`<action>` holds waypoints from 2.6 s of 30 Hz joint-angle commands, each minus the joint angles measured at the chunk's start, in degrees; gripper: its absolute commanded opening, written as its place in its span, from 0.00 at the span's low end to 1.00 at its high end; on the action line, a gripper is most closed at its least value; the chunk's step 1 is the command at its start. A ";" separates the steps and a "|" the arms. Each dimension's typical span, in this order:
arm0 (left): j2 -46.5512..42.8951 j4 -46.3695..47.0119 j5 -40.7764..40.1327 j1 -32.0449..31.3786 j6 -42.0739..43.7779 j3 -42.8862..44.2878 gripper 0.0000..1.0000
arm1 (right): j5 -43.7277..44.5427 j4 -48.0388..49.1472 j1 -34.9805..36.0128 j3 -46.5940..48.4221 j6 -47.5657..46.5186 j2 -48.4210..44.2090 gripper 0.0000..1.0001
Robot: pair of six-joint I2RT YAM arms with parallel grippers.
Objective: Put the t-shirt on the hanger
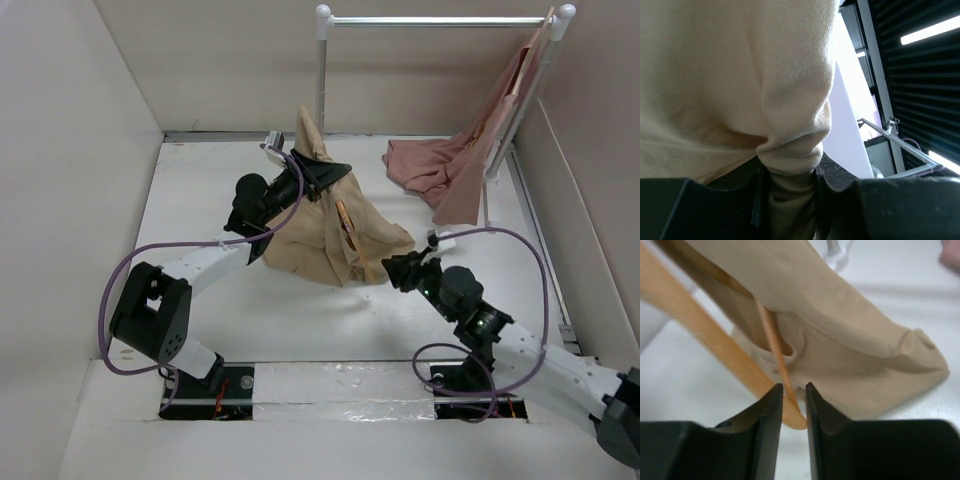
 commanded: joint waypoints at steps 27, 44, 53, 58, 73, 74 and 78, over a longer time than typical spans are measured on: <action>-4.28 8.46 3.78 1.97 -2.66 -0.04 0.00 | 5.69 5.98 -3.46 19.45 -9.68 32.88 0.27; -4.54 8.20 3.61 1.97 -3.27 0.75 0.00 | 2.01 5.27 -4.61 16.02 -13.27 27.60 0.63; -5.60 6.62 3.52 1.97 -3.18 2.33 0.00 | -3.28 0.88 -5.13 22.69 -14.77 34.64 0.64; -5.25 6.79 3.17 1.97 -3.27 2.33 0.00 | 1.02 2.54 -3.29 21.30 -13.55 34.56 0.30; 2.22 10.84 2.99 8.81 -8.02 14.37 0.00 | -7.92 -7.04 0.84 8.83 -3.36 23.57 0.00; 2.48 10.75 2.73 9.34 -7.93 16.20 0.00 | -9.33 -7.82 1.71 8.03 -2.48 22.09 0.00; 5.02 8.47 2.02 13.03 -7.66 20.69 0.00 | -12.68 -12.48 4.09 7.33 0.42 19.44 0.00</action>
